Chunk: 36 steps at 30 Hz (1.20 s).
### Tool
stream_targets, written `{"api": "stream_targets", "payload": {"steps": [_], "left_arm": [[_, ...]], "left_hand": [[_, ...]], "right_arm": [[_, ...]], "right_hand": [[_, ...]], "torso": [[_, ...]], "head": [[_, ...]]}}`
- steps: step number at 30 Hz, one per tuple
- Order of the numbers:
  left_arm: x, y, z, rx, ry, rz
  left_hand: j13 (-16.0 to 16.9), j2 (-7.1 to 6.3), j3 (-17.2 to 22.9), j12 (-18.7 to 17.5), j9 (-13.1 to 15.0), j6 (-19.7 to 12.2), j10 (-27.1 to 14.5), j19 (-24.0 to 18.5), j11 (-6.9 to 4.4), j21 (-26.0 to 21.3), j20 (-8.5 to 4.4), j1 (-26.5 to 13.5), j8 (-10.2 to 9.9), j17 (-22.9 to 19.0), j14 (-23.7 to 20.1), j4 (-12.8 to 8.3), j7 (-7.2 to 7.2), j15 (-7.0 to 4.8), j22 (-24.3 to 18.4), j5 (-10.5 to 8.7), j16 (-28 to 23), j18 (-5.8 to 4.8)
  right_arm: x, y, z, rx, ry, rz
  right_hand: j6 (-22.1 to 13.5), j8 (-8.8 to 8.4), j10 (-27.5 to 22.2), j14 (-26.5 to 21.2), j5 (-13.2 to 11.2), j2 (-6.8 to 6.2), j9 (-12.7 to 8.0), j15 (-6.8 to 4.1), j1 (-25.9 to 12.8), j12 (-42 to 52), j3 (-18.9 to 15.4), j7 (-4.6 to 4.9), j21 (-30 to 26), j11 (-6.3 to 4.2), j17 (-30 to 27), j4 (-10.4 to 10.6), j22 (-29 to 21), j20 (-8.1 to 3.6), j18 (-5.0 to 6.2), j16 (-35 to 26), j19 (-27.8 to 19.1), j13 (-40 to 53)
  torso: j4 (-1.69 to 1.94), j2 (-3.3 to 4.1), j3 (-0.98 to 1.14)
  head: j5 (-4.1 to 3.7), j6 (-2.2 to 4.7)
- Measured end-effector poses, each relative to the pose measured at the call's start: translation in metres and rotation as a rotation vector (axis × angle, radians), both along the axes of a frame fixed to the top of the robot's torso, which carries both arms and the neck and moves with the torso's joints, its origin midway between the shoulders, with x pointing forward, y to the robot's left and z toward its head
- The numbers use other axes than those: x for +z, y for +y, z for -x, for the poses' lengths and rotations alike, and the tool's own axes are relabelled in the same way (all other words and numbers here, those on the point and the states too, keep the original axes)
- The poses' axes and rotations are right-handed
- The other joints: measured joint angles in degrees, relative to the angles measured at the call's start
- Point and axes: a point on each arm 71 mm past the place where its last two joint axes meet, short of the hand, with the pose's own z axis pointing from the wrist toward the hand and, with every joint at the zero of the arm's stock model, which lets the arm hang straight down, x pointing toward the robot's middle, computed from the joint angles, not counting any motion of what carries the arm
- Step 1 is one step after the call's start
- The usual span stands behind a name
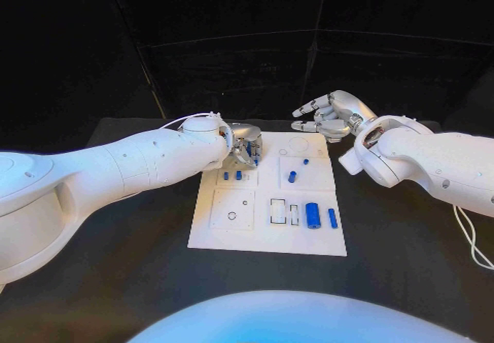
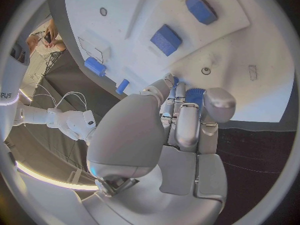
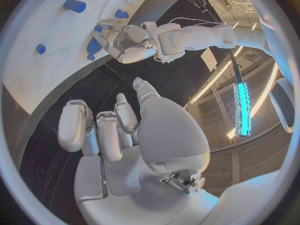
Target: Assemble the parts on the task board
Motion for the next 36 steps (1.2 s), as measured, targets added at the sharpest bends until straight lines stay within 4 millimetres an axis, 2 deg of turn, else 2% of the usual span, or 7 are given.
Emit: {"api": "stream_targets", "payload": {"steps": [8,15,25,36], "left_arm": [[0.000,-0.001,0.000,-0.004,0.001,-0.006],[-0.001,-0.001,0.000,-0.005,-0.001,-0.006],[-0.003,0.005,0.005,-0.011,-0.029,0.025],[0.003,0.010,0.011,-0.010,-0.058,0.083]], "left_hand": [[0.03,0.00,0.65,-0.85,-0.06,0.80,1.03,0.17,-0.19,0.55,0.17,0.00,-0.22,-0.16,0.00,-0.03,-0.01,0.00,0.65,0.00,0.05,0.01],[-0.07,0.00,2.07,-1.82,-0.36,1.02,2.15,0.38,0.10,1.54,-0.04,0.00,-0.88,-0.33,0.00,-0.49,0.20,0.00,1.62,0.00,0.23,0.01],[-0.27,0.00,5.12,-4.63,-0.73,2.25,3.80,0.58,0.09,2.74,0.17,0.00,-2.07,-1.20,0.00,-0.99,0.61,0.00,3.18,0.00,0.46,0.02],[-0.18,-0.24,6.29,-5.76,-0.90,2.47,4.30,0.78,0.42,3.01,0.37,-0.24,-2.60,-1.43,0.00,-1.23,0.84,0.00,3.60,0.00,0.46,0.02]], "right_arm": [[0.000,0.000,0.000,0.001,0.000,0.000],[0.000,0.000,0.000,0.002,0.001,0.000],[0.000,0.000,0.000,0.002,0.000,0.001],[0.000,0.000,0.000,0.001,0.000,0.002]], "right_hand": [[0.00,0.00,0.00,0.00,0.00,0.00,0.00,0.00,0.00,0.00,0.00,0.00,0.00,0.00,0.00,0.00,0.00,0.00,-0.01,0.00,0.00,0.00],[0.00,0.00,0.00,0.00,0.00,0.00,0.00,0.00,0.00,0.00,0.00,0.00,0.00,0.00,-0.01,0.00,0.00,0.00,-0.01,0.00,0.00,0.00],[0.00,0.00,0.00,0.00,0.00,0.00,0.00,0.00,0.00,0.00,0.00,0.00,0.00,0.00,-0.01,0.00,0.00,0.00,0.00,0.00,0.00,0.00],[0.00,0.00,0.00,0.00,0.00,0.00,0.00,0.00,0.00,0.00,0.00,0.00,0.00,0.00,-0.01,0.00,0.00,0.00,-0.01,0.00,0.00,0.00]], "torso": [[0.00,0.00,-0.01],[0.01,-0.03,-0.01],[0.06,-0.05,-0.03],[0.09,-0.10,-0.01]], "head": [[-0.03,-0.16],[-0.06,-0.19],[-0.13,0.12],[-0.15,0.47]]}}
